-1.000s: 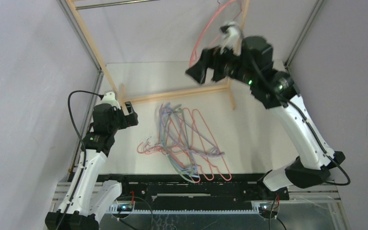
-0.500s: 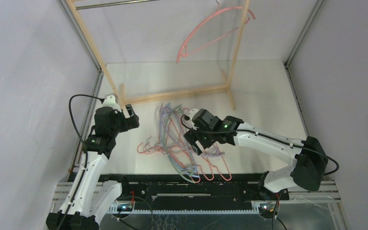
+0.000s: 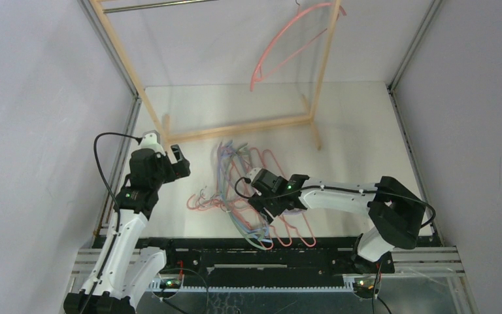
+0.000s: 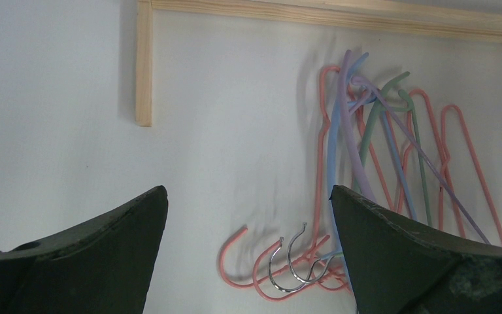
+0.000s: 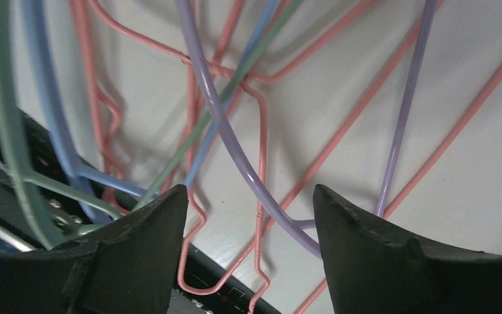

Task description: Organize the hangers

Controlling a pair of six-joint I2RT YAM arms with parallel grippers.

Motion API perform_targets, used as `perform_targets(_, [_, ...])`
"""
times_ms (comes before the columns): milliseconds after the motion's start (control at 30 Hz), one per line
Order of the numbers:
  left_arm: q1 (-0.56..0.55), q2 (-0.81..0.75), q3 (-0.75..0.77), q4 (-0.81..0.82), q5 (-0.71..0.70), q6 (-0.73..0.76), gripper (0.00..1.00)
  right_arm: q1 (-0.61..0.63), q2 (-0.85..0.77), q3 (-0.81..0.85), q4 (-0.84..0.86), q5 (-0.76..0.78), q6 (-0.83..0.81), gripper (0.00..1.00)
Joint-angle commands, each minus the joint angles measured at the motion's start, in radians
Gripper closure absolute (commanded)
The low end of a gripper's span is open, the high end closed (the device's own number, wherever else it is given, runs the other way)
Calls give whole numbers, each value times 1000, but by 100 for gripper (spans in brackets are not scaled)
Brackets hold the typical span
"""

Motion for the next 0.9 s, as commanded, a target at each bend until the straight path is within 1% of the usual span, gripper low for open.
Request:
perform_targets(0, [-2, -13, 34, 25, -25, -38, 0, -8, 5, -28, 75, 36, 4, 25])
perform_targets(100, [-2, -10, 36, 37, -25, -52, 0, -29, 12, -52, 103, 23, 4, 26])
perform_targets(300, [-3, 13, 39, 42, -40, -52, 0, -58, 58, -57, 142, -19, -15, 35])
perform_targets(533, [-2, 25, 40, 54, -54, -61, 0, -78, 65, -57, 135, -92, -39, 57])
perform_targets(667, [-2, 26, 39, 60, -65, -67, 0, -84, 32, -36, 108, -132, -49, 60])
perform_targets(867, [-2, 39, 42, 69, -70, -84, 0, -75, -26, 87, -11, -245, -92, 65])
